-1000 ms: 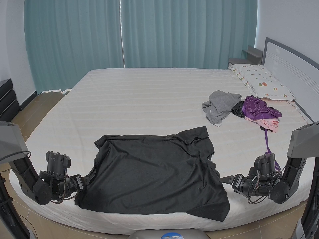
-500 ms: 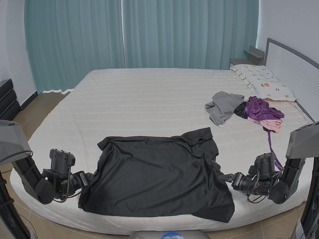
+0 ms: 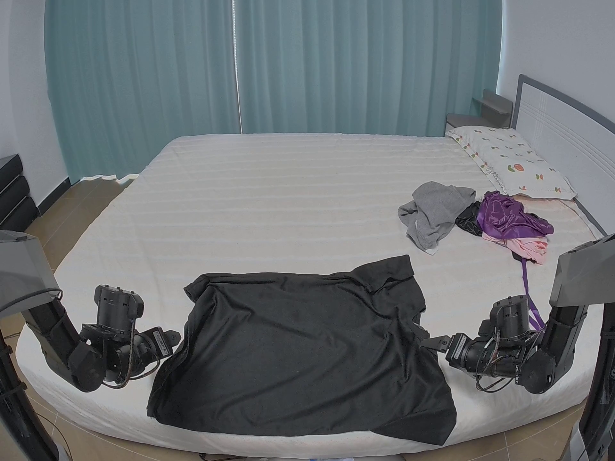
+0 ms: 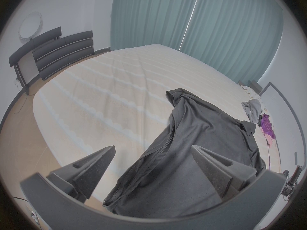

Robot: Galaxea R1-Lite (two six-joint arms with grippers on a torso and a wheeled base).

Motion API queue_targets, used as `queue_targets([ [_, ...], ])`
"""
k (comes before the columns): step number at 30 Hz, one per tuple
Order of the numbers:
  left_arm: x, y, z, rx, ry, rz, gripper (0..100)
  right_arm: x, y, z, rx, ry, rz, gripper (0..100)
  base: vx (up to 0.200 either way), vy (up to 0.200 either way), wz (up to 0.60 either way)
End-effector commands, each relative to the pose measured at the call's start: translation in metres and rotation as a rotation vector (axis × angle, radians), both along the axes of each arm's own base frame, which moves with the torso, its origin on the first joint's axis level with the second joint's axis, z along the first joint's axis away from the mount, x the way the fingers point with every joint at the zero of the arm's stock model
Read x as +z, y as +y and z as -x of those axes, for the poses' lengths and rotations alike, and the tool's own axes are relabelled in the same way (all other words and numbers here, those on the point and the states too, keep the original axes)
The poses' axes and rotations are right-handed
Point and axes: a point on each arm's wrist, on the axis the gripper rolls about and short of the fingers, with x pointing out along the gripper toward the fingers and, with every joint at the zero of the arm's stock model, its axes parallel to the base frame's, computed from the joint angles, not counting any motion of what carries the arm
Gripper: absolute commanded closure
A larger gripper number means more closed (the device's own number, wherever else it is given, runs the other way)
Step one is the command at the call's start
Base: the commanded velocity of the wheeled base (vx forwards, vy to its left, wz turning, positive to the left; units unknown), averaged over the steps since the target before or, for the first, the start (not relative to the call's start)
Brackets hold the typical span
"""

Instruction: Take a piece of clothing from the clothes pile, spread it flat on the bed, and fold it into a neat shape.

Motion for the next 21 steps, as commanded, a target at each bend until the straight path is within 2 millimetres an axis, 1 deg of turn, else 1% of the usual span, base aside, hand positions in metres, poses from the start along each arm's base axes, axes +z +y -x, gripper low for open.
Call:
queue_targets([
  [1, 0.003, 0.000, -0.004, 0.008, -0.018, 0.042, 0, 0.000, 0.000, 0.000, 0.001, 0.000, -0.001, 0, 0.000, 0.000, 0.00],
  [3, 0.007, -0.002, -0.008, 0.015, -0.040, 0.095, 0, 0.001, 0.000, 0.000, 0.001, -0.001, -0.002, 0, 0.000, 0.000, 0.00],
  [6, 0.008, -0.003, -0.013, 0.014, -0.048, 0.106, 0, 0.000, 0.000, 0.000, 0.001, 0.002, -0.001, 0, 0.000, 0.000, 0.00],
  [7, 0.009, -0.004, -0.020, 0.012, -0.063, 0.109, 0, 0.000, 0.000, 0.000, -0.001, 0.002, -0.001, 0, 0.000, 0.000, 0.00],
  [8, 0.009, -0.004, -0.020, 0.012, -0.063, 0.109, 0, 0.000, 0.000, 0.000, -0.001, 0.002, -0.001, 0, 0.000, 0.000, 0.00],
  [9, 0.014, -0.005, -0.028, 0.011, -0.092, 0.113, 0, 0.000, 0.000, 0.000, 0.000, 0.002, -0.002, 0, 0.000, 0.000, 0.00],
  [10, 0.014, -0.004, -0.033, 0.013, -0.099, 0.116, 0, -0.001, 0.000, 0.001, 0.000, 0.005, -0.001, 0, 0.000, 0.000, 0.00],
  [13, 0.011, -0.005, -0.045, 0.001, -0.107, 0.123, 0, -0.001, 0.001, 0.002, 0.006, 0.008, 0.000, 0, 0.000, 0.000, 0.00],
  [17, 0.013, -0.006, -0.060, -0.011, -0.124, 0.117, 0, 0.000, 0.000, 0.001, 0.002, 0.006, -0.003, 0, 0.000, 0.000, 0.00],
  [21, 0.021, -0.006, -0.090, -0.031, -0.141, 0.147, 0, -0.001, 0.000, 0.002, 0.005, 0.011, -0.005, 0, 0.000, 0.000, 0.00],
])
